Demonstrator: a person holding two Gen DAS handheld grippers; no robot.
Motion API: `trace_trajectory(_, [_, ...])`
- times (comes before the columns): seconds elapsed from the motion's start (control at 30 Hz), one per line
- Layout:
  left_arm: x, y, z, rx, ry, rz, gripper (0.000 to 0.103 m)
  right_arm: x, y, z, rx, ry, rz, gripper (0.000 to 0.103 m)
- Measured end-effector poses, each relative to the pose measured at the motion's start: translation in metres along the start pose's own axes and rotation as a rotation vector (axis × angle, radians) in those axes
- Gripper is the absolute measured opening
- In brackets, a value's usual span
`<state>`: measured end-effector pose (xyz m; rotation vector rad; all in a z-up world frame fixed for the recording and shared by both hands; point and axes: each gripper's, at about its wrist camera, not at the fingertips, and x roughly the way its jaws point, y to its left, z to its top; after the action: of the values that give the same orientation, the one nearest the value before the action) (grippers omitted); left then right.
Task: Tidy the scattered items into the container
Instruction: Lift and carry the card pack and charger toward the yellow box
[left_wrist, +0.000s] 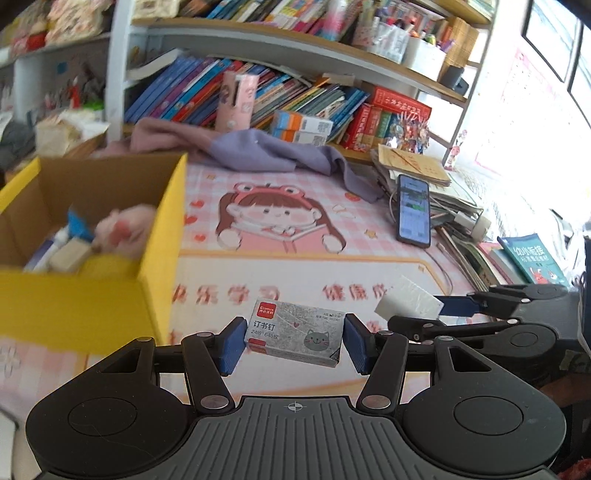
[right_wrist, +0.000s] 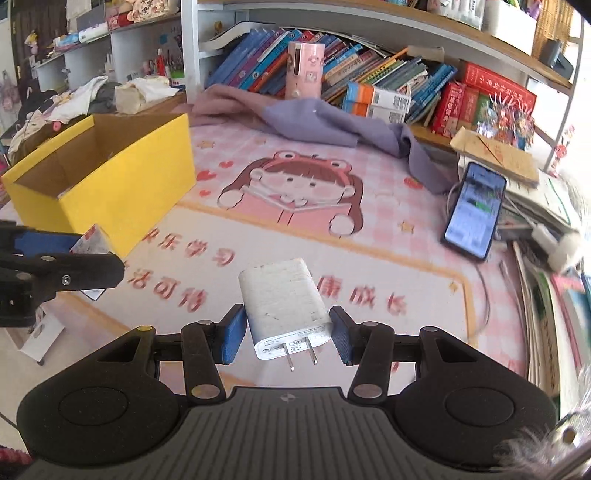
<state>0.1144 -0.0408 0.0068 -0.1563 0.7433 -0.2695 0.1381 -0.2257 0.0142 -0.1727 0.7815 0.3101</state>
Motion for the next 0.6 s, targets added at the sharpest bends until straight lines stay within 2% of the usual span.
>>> trace_trajectory(0.3, [-0.04, 0.021, -0.024, 0.034, -0.033, -0.005, 0.056, -0.034, 0.048, -0.021, -0.01, -0.044, -0.015, 0.047])
trace_trajectory(0.6, [-0.071, 0.044, -0.047, 0.058, -0.037, 0.047, 0.056, -0.047, 0.092, -0.027, -0.064, -0.051, 0.016, 0.047])
